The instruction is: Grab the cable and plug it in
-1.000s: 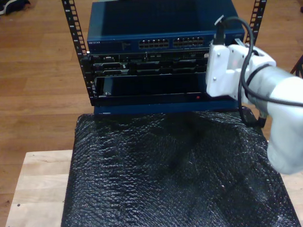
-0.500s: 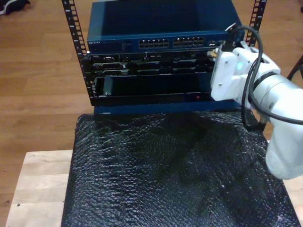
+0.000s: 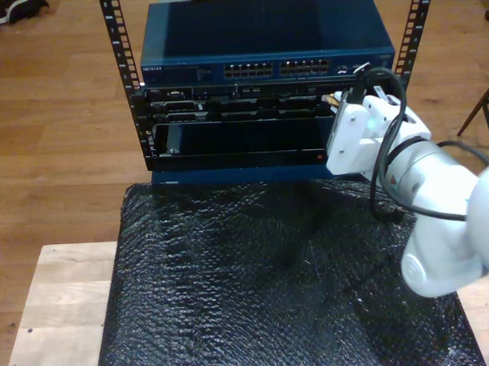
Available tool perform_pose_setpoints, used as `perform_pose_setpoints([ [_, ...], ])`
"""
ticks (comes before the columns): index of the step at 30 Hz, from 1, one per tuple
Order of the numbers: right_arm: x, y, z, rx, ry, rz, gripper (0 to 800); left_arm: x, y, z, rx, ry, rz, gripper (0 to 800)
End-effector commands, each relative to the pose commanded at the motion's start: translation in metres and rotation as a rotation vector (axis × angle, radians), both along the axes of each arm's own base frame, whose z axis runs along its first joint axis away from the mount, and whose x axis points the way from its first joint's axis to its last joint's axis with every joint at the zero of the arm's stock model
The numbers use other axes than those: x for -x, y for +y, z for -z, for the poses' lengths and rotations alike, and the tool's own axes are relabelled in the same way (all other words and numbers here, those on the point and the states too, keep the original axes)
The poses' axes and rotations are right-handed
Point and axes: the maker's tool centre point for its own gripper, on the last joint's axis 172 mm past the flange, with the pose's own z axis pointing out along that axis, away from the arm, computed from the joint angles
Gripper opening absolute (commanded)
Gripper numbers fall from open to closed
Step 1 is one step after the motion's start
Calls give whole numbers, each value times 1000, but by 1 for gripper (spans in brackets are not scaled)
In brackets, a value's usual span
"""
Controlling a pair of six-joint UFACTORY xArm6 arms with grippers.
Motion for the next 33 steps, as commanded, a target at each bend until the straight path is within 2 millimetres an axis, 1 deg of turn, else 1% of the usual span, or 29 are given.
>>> perform_pose_setpoints([
  [1, -3, 1, 3, 12, -9, 2, 0, 0, 0, 0, 0, 0, 0, 800],
  [6, -26, -3, -1, 47, -68, 55, 0, 0, 0, 0, 0, 0, 0, 800],
  [9, -34, 3, -4, 48, -94, 59, 0, 0, 0, 0, 0, 0, 0, 800],
  [11, -37, 4, -5, 41, -99, 74, 0, 0, 0, 0, 0, 0, 0, 800],
  [14, -42, 6, -3, 52, -106, 93, 0, 0, 0, 0, 0, 0, 0, 800],
  [16, -43, 3, 3, 77, -102, 114, 0, 0, 0, 0, 0, 0, 0, 800],
  [18, -44, -2, 4, 92, -106, 142, 0, 0, 0, 0, 0, 0, 0, 800],
  [21, -45, -2, -1, 107, -144, 168, 0, 0, 0, 0, 0, 0, 0, 800],
  [24, -47, -6, 6, 124, -149, 202, 0, 0, 0, 0, 0, 0, 0, 800],
  [27, -47, -1, 3, 115, -163, 212, 0, 0, 0, 0, 0, 0, 0, 800],
  [30, -50, 0, 8, 108, -174, 232, 0, 0, 0, 0, 0, 0, 0, 800],
  [33, -54, 5, 7, 116, -193, 253, 0, 0, 0, 0, 0, 0, 0, 800],
])
